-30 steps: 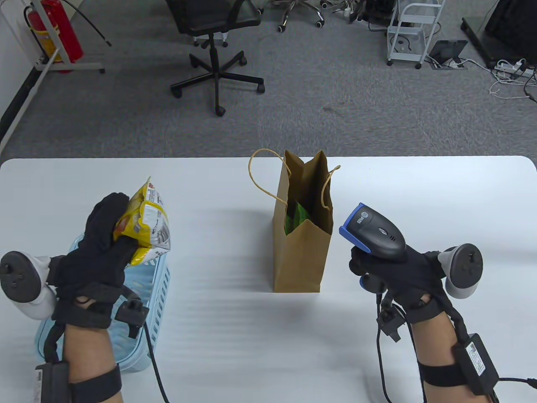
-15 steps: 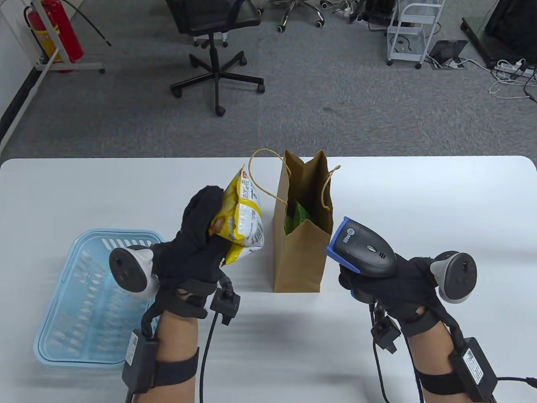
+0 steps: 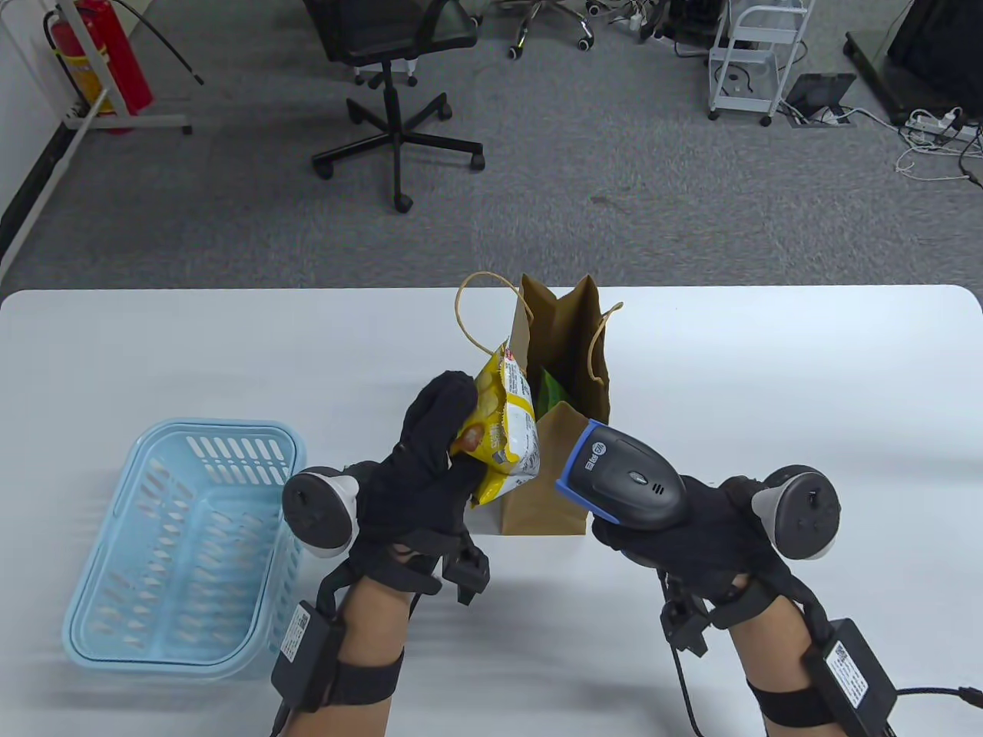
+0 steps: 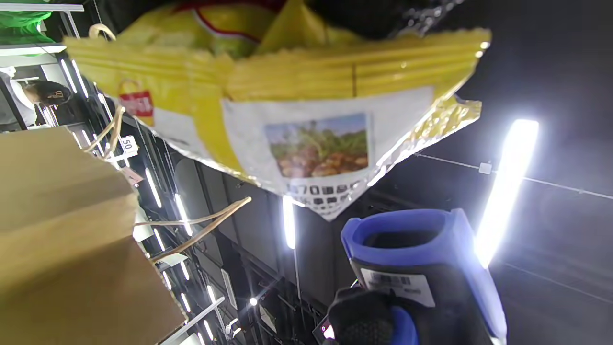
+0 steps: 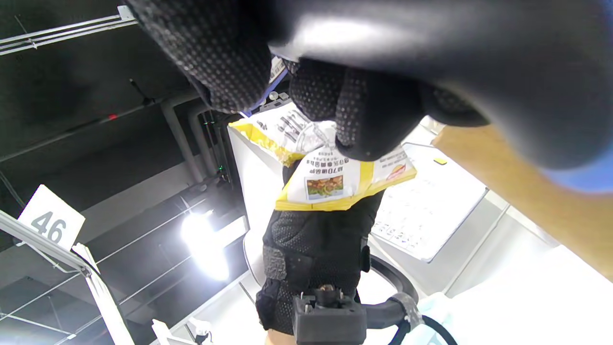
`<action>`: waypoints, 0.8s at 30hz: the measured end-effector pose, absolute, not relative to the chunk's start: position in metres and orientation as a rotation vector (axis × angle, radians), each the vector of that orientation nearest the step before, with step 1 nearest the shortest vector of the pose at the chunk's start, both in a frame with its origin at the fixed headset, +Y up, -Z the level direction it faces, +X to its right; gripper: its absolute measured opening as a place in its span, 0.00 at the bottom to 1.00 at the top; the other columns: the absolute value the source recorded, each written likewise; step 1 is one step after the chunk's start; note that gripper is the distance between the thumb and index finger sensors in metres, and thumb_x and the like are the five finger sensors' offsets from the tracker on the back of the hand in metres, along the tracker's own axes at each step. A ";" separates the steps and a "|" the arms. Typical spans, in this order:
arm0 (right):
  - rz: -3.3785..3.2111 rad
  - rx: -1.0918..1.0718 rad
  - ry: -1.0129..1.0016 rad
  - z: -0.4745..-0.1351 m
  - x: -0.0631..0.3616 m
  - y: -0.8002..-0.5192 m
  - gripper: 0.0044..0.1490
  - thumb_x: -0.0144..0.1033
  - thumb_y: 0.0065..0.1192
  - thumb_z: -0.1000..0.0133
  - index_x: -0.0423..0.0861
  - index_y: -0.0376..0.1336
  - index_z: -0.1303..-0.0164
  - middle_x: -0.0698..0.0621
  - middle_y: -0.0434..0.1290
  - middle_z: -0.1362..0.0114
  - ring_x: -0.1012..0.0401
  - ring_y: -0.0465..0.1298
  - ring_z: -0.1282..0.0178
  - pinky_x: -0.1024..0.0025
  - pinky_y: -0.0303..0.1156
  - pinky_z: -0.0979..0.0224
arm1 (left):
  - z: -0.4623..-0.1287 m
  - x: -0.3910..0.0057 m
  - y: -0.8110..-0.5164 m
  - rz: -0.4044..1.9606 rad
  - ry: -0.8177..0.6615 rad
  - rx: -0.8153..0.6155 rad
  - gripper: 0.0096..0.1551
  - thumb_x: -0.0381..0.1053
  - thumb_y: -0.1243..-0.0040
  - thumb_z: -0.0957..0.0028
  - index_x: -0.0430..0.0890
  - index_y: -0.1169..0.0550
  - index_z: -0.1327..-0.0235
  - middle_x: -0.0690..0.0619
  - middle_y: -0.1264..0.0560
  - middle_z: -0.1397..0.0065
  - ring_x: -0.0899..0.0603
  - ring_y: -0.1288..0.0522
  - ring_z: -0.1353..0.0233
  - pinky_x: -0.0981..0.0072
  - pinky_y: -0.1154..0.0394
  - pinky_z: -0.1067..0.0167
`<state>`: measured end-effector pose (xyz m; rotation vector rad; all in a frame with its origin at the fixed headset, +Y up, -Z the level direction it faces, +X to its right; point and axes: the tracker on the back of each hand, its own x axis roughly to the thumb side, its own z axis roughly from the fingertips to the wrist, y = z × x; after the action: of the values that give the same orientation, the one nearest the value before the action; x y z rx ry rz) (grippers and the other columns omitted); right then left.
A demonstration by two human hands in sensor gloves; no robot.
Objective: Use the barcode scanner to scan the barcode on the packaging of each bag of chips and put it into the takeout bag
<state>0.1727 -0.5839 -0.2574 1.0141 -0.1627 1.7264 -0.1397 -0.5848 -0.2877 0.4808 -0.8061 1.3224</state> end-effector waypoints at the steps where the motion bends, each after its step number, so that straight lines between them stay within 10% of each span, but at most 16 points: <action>1: 1.722 1.019 -0.159 -0.257 0.173 -0.584 0.36 0.42 0.69 0.37 0.31 0.64 0.29 0.40 0.79 0.40 0.49 0.87 0.52 0.47 0.81 0.47 | -0.287 -0.139 -0.584 1.325 -0.809 0.483 0.38 0.42 0.41 0.42 0.44 0.38 0.17 0.40 0.47 0.16 0.25 0.35 0.23 0.28 0.37 0.29; 24: 1.729 1.018 -0.169 -0.253 0.174 -0.579 0.36 0.43 0.69 0.37 0.32 0.63 0.29 0.40 0.78 0.39 0.49 0.87 0.52 0.47 0.81 0.47 | -0.283 -0.130 -0.585 1.334 -0.827 0.483 0.38 0.42 0.41 0.42 0.44 0.38 0.17 0.40 0.47 0.16 0.25 0.35 0.22 0.30 0.36 0.29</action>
<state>0.1742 -0.5789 -0.2530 1.0177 -0.1691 1.7285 -0.1301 -0.5846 -0.2829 0.4831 -0.8269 1.3337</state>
